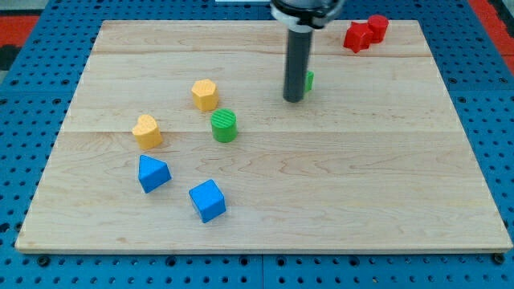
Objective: Place the green circle bottom of the red circle
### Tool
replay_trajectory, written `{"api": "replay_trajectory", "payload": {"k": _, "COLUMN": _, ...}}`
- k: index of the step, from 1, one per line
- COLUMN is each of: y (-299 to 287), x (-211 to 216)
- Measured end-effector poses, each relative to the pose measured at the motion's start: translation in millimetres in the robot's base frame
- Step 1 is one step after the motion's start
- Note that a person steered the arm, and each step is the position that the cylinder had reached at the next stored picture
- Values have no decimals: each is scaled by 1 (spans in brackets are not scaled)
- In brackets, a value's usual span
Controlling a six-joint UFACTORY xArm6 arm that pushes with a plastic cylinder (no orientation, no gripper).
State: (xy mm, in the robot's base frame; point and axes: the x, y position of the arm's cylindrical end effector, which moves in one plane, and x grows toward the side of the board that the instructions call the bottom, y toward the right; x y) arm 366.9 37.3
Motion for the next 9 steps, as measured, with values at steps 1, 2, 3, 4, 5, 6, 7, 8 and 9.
{"api": "replay_trajectory", "payload": {"k": 1, "y": 13, "x": -45}}
{"api": "replay_trajectory", "payload": {"k": 2, "y": 48, "x": -77}}
{"api": "replay_trajectory", "payload": {"k": 3, "y": 65, "x": -87}}
{"api": "replay_trajectory", "payload": {"k": 4, "y": 22, "x": 7}}
{"api": "replay_trajectory", "payload": {"k": 5, "y": -41, "x": 98}}
{"api": "replay_trajectory", "payload": {"k": 6, "y": -131, "x": 131}}
{"api": "replay_trajectory", "payload": {"k": 7, "y": -130, "x": 78}}
{"api": "replay_trajectory", "payload": {"k": 8, "y": -68, "x": 45}}
{"api": "replay_trajectory", "payload": {"k": 9, "y": -24, "x": 48}}
